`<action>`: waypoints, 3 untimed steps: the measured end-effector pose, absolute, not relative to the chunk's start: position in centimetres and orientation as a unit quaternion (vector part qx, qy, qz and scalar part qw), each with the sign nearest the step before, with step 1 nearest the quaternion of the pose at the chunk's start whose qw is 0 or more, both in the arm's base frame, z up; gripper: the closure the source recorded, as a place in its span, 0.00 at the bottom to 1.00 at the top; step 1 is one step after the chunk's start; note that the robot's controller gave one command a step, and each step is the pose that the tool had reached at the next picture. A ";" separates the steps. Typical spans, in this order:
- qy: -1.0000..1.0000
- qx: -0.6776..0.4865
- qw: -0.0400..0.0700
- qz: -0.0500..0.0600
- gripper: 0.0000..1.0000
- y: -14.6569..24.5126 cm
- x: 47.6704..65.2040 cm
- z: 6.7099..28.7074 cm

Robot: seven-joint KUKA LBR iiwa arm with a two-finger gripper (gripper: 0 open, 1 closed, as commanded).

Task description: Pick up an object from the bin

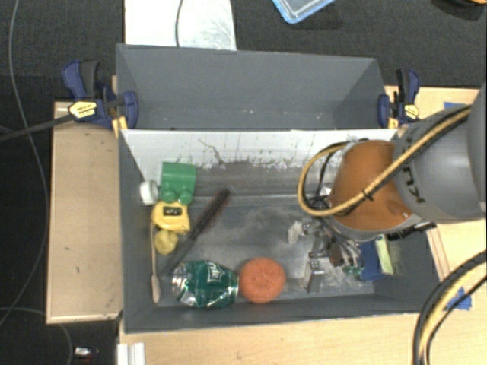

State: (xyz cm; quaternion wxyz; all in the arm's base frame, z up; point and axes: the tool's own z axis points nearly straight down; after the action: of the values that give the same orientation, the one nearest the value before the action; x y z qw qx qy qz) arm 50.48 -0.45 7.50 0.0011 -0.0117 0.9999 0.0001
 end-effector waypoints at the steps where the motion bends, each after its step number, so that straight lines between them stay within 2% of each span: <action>1: 1.000 -0.012 0.001 0.000 0.00 -0.5 50.5 7.5; 2: 1.000 0.026 0.003 0.000 0.00 1.0 51.0 7.3; 3: 0.999 0.048 0.001 0.000 0.00 4.2 49.0 7.0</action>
Offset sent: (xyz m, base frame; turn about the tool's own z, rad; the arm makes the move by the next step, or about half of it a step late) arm 0.0086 0.0298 -0.0043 0.1323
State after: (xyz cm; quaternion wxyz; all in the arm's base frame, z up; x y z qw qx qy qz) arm 49.00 4.20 7.04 0.0013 0.0475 0.9989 0.0004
